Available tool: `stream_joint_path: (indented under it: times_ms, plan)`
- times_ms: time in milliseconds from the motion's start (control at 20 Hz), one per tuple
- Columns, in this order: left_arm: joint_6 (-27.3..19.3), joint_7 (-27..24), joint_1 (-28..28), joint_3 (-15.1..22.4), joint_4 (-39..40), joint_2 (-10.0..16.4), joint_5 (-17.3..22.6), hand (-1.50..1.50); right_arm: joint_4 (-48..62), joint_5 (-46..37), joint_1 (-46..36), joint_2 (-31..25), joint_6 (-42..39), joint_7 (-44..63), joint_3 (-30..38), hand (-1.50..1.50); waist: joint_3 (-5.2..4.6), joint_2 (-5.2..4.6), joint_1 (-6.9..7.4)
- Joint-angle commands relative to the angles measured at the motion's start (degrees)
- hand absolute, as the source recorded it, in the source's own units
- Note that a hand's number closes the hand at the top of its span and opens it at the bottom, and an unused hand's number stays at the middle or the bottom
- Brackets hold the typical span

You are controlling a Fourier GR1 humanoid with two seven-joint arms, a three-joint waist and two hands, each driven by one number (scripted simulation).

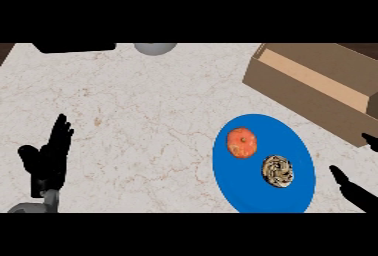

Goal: Pick the cupcake from the plate and place it in the cardboard box

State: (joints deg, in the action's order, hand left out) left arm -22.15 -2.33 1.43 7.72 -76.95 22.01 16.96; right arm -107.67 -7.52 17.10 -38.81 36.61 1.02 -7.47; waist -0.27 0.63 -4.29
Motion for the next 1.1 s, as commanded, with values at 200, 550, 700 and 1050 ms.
stream_joint_path:
  times_ms: [200,550,700,1050]
  plan:
    - [0.7,1.0,-0.5,1.8,-0.3,-1.5,-0.9,0.0,-21.9,-13.8,20.9,-9.6,-0.7,20.0,1.6,-1.5,-0.11,-0.24,1.62]
    - [-0.8,1.3,1.8,2.9,1.0,-3.7,-3.2,0.0,-37.5,-13.9,22.8,-16.0,-13.9,42.6,7.1,-1.5,0.06,-0.63,3.54]
    - [1.3,3.3,4.6,2.1,1.4,-2.1,-2.9,0.0,-36.2,-14.8,15.5,-17.3,-18.5,50.6,3.4,-1.5,0.13,-0.81,4.64]
    - [4.2,1.3,3.4,0.9,2.3,-2.0,-3.0,0.0,-34.0,-14.5,1.2,-17.2,-27.7,66.8,-5.6,-1.5,0.16,-0.78,5.22]
